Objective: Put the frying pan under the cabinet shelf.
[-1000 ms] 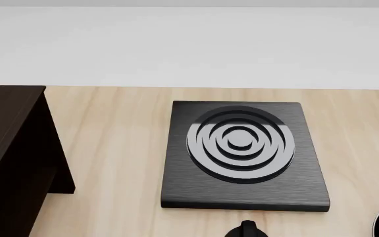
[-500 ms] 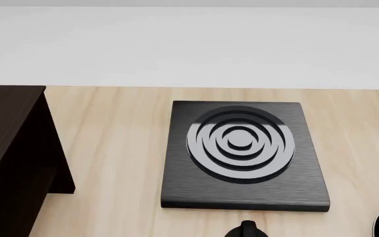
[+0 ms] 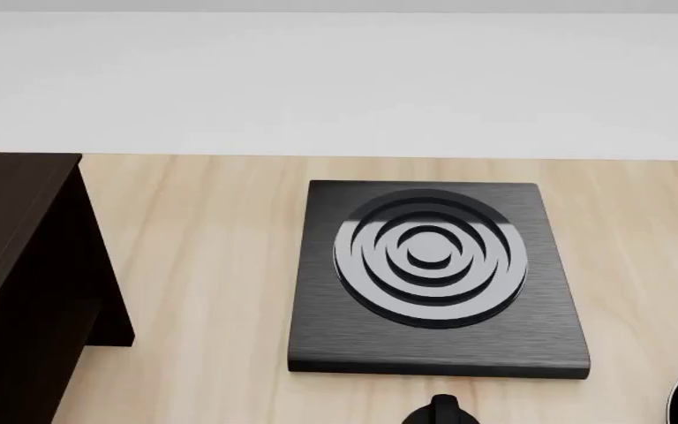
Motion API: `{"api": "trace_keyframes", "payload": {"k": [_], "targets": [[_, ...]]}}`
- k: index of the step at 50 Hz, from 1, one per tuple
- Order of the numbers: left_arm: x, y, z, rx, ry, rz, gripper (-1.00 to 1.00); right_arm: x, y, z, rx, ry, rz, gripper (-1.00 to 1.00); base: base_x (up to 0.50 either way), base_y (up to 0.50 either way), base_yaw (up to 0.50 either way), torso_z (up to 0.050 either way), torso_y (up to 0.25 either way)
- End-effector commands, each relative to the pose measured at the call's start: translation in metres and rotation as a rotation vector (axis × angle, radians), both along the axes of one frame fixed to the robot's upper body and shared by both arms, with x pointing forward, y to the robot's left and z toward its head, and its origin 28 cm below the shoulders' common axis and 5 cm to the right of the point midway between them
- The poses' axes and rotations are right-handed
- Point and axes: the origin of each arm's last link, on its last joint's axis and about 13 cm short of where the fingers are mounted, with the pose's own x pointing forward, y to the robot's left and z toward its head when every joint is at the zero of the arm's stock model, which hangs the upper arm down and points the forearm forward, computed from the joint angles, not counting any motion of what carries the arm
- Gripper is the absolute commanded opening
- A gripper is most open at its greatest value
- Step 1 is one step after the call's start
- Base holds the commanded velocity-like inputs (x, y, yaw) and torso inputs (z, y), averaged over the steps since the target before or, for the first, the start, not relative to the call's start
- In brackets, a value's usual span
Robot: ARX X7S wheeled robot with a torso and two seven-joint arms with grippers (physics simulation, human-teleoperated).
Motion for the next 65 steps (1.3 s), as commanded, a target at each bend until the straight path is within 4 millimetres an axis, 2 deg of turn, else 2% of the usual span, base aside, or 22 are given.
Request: {"api": "trace_keyframes", "payload": {"k": [1,18,19,33,50,65], "targets": [[0.001,-0.001,-0.001,0.002,0.002,-0.001,1.0,0.003,-0.001,-0.009,0.019,0.021,-0.005,1.0,0.0,0.0,0.0,0.0,0.0],[0.0,-0.002,0.001,0.002,-0.001,-0.004,1.0,0.002,-0.001,-0.009,0.03,0.01,-0.008,1.0,0.0,0.0,0.0,0.0,0.0],[0.0,-0.002,0.001,0.002,-0.001,-0.004,1.0,0.002,-0.001,-0.009,0.028,0.007,-0.007,-1.0,0.0,0.0,0.0,0.0,0.0],[-0.016,0.003,0.015,-0.01,-0.037,0.002,1.0,0.006,0.0,0.025,-0.007,-0.064,0.01,-1.0,0.0,0.0,0.0,0.0,0.001],[-0.036,0.009,0.03,-0.018,-0.078,0.018,1.0,0.011,0.004,0.091,-0.109,-0.204,0.067,-1.0,0.0,0.0,0.0,0.0,0.002],[-0.043,0.016,0.038,-0.022,-0.084,0.046,1.0,0.014,0.008,0.133,-0.191,-0.255,0.153,-1.0,0.0,0.0,0.0,0.0,0.001]]}}
